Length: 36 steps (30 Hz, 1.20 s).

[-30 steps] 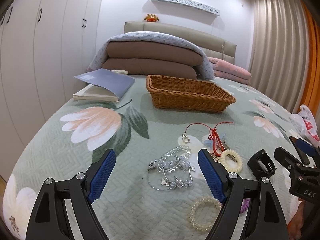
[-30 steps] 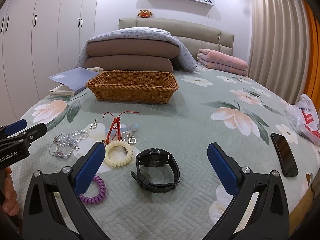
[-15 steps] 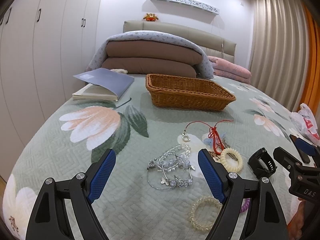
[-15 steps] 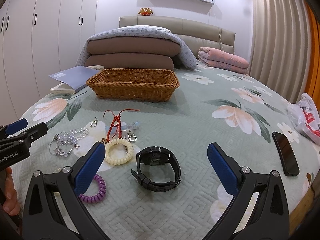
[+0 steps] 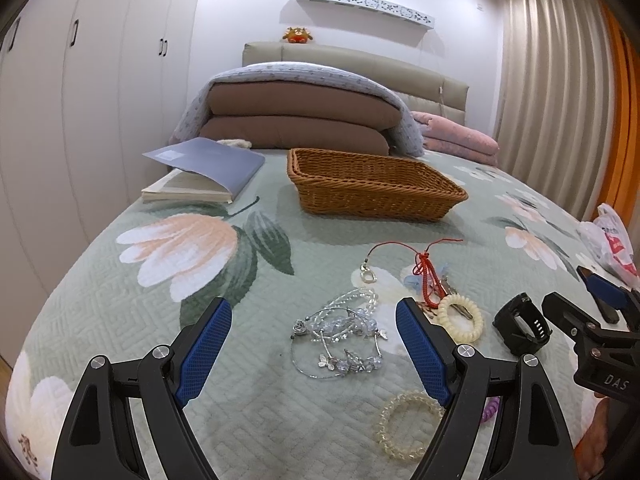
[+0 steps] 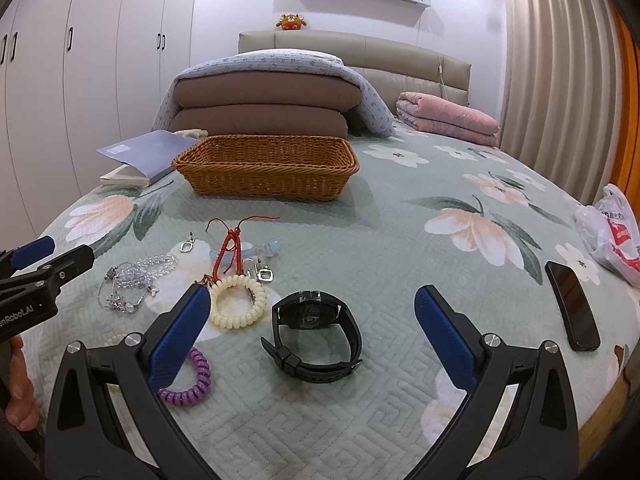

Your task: Organize jewelry

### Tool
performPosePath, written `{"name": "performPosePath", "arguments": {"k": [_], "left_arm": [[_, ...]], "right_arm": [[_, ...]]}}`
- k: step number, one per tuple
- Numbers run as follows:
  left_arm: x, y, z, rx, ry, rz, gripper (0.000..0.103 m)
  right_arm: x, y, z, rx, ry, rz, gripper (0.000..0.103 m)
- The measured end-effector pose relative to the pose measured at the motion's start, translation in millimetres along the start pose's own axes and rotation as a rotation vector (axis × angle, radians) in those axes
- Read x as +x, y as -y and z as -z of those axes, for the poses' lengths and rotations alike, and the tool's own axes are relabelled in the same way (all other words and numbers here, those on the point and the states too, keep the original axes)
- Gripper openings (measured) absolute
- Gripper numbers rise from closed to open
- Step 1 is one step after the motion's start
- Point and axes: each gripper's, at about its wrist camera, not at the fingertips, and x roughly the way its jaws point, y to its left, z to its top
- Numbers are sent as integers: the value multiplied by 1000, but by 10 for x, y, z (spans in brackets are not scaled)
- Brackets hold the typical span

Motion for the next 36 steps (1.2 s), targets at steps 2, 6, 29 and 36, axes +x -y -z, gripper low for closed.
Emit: {"name": "performPosePath", "arguments": {"k": [2,6,29,36], "left_arm": [[-17,-2,-26,3,-5,7,86],[-94,-97,-98,-4,-36,47,86],[172,148,348,48,-385,273,56],[268,286,344,104,-428,206,28]], "right_arm": [[5,13,-4,0,-6,-2,103],[14,193,-58,37,-36,1,103],[649,596,-29,55,-358,-140,54],[873,531,-26,30,-416,-166,30]]}}
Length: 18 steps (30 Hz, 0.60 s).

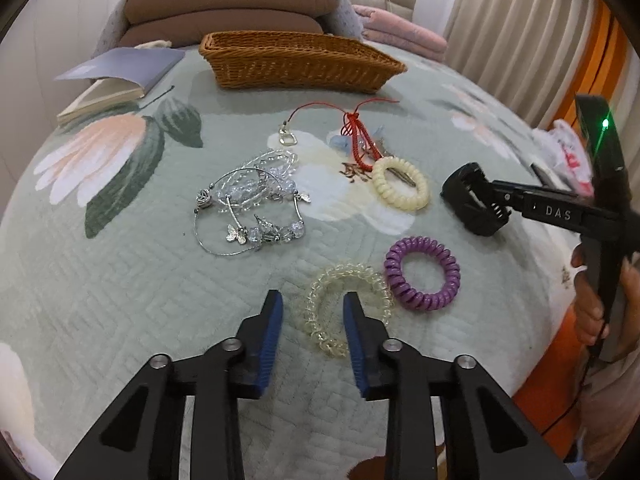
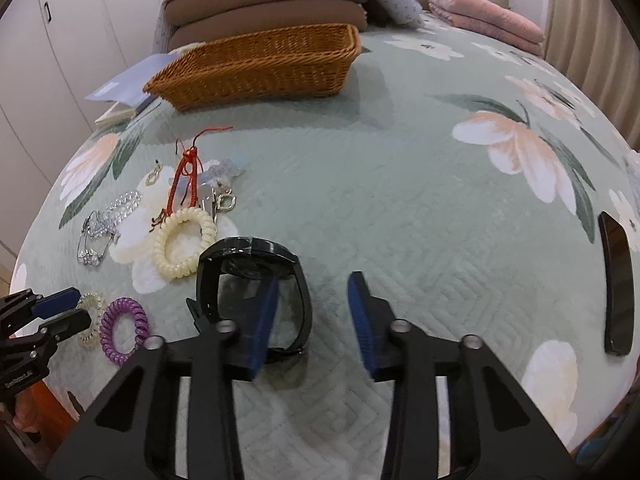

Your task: Organize jewelry

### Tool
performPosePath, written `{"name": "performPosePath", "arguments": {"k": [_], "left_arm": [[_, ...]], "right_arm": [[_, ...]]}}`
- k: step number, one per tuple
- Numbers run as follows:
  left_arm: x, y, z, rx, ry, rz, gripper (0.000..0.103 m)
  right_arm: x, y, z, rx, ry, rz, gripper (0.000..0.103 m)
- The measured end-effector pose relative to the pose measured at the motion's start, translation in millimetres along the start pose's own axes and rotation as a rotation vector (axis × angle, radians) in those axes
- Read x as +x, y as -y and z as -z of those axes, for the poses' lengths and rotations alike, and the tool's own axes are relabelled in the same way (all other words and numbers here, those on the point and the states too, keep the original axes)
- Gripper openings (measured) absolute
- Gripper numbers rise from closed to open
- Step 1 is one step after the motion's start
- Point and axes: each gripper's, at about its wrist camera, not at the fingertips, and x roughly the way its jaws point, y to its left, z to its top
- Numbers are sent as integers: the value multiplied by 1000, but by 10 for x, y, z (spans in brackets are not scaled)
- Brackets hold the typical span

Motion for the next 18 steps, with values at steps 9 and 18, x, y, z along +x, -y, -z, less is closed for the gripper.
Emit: {"name": "performPosePath", "arguments": {"k": [9,18], "left_arm": [[-48,61,-19,21,24,-31,9],[-345,-10,-366,12,158,-2,9]], "right_arm": [[-10,-33,-16,4,8,-28,6],[-295,-62,-261,-15,109,-3,5]]}}
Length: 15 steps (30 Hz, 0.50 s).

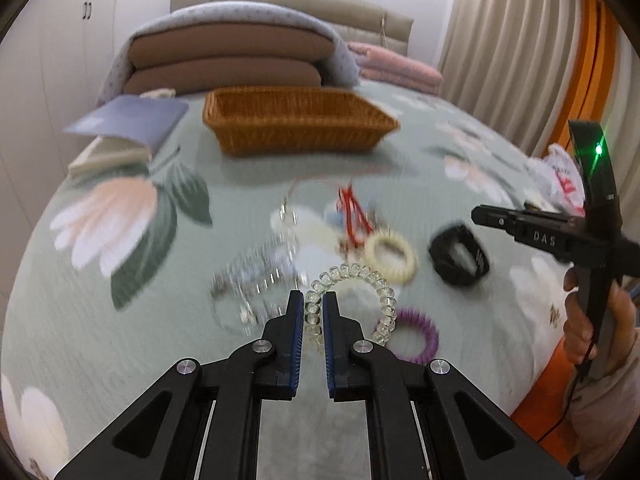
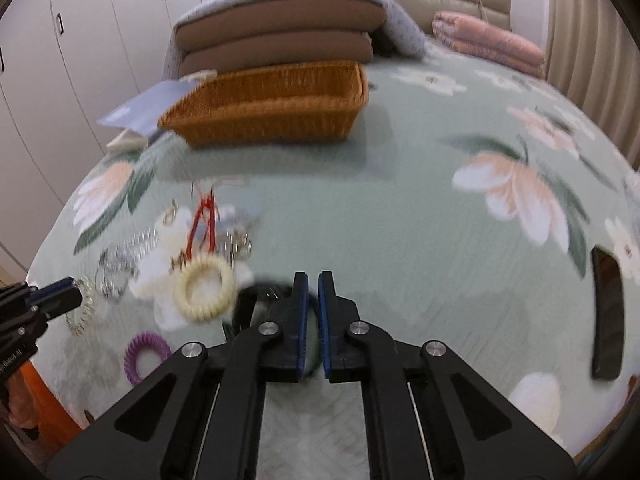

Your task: Organize jewelry

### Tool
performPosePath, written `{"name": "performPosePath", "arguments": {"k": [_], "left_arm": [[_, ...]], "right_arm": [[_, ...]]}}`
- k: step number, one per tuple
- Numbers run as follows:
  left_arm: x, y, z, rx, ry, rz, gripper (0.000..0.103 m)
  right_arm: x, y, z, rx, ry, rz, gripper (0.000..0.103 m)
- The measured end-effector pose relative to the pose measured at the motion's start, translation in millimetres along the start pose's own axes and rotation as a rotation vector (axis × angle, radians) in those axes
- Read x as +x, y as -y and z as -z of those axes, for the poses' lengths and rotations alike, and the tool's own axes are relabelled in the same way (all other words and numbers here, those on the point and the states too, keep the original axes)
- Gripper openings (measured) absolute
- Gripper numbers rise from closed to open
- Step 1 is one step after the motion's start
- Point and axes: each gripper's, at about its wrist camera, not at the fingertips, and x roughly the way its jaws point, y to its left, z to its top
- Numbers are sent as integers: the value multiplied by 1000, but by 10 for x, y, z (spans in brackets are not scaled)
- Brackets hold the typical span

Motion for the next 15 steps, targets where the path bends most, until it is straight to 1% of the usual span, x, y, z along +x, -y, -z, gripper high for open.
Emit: {"name": "performPosePath", "arguments": {"k": [3,4,6,8,11,13,14,15], "left_arm": [[9,-52,-118,-8,18,-1,9],[9,-72,-129,-14,21,13,9],[24,-103,-115,-21,19,41,9],[64,-116,-74,-24,7,52,9],[136,-111,-9,-33,-19,68,9],[153,-98,37,-33,-33,80,10],[153,-90,54,-30,-36,82,10],[147,-82,74,-25,-37,85,10]], "right_arm": [[20,-4,-67,-42,-32,28,5],[4,17,-47,-49,-36,34,5],[-32,64,15,-47,-41,22,6],[-36,126,109,-26,-58,5,6],[81,180,232,-7,-105,-11,6],[110,207,249,7,-106,-17,6],[84,238,239,33,-99,-53,6],[5,307,221,84,-65,-120,6]]}}
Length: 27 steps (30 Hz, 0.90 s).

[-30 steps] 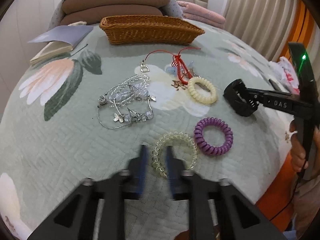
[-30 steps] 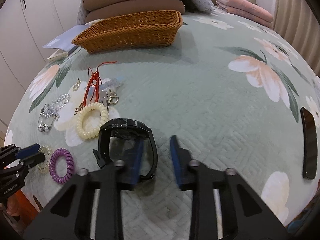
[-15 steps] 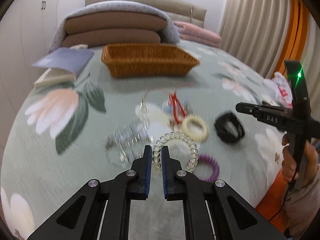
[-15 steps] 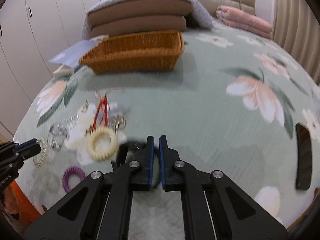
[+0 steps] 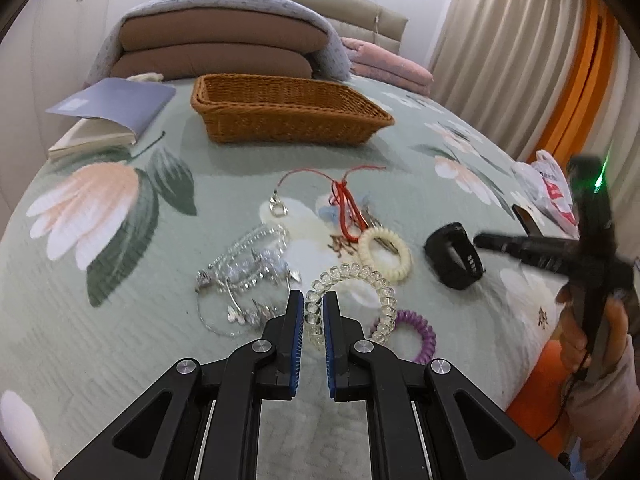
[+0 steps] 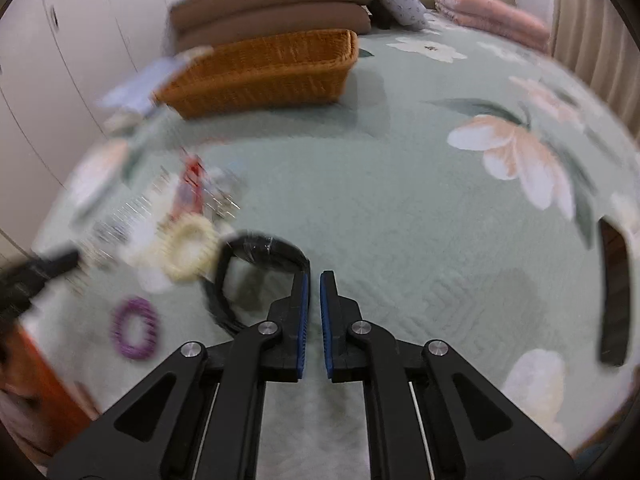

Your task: Organize jewelry

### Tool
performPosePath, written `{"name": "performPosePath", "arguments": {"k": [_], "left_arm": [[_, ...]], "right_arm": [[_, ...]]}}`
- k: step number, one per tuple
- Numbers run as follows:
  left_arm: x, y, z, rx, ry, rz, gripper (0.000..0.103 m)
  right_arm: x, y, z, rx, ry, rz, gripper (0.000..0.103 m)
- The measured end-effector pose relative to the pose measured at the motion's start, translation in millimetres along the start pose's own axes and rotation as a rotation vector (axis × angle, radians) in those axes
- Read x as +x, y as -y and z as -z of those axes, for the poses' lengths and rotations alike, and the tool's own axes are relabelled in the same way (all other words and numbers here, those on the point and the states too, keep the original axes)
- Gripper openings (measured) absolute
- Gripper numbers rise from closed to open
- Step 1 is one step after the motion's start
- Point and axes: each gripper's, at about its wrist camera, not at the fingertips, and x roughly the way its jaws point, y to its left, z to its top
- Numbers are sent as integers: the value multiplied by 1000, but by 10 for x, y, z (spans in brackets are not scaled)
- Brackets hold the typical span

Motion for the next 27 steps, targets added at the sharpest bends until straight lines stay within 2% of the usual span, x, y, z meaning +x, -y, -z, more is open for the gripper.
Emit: {"name": "performPosePath", "arguments": {"k": [2,4,6,7,8,9,12,15,17,18,19,21,22,24,27], "left_arm": [[-9,15,34,7,1,8,10],[-1,26,59,11,-4,12,10],[14,34,74,13,-10,10,10],[18,40,83,14,-11,8,10],[19,44,97,15,-12,8,10],[20,46,111,14,-14,8,10],[44,32,164,4,-29,11,10],[88,7,216,-3,-50,13,10],[120,4,247,-8,-64,17,10],[131,2,256,-10,-67,20,10],[147,2,271,-13,-73,23,10],[170,5,290,-16,-81,27,10],[183,13,304,-15,-87,29,10],[192,18,313,-10,-89,27,10],[192,20,308,-10,-88,30,10]], "right_arm": [[-197,79,-1,58,96,-119,6],[-345,79,13,43,168,-163,7],[-322,1,22,-9,142,-93,7],[-239,-70,45,-46,95,-39,7],[-186,-101,69,-62,67,-27,7],[-148,-117,101,-67,52,-38,7],[-136,-50,174,1,62,-143,7],[-180,24,164,39,84,-96,7],[-139,23,143,32,48,-81,12],[-88,18,125,31,18,-89,25],[-19,28,116,31,-19,-115,57],[55,50,117,53,-51,-182,102],[52,66,122,70,-42,-194,101],[47,57,117,59,-37,-150,101],[71,18,83,17,-49,-38,100]]}}
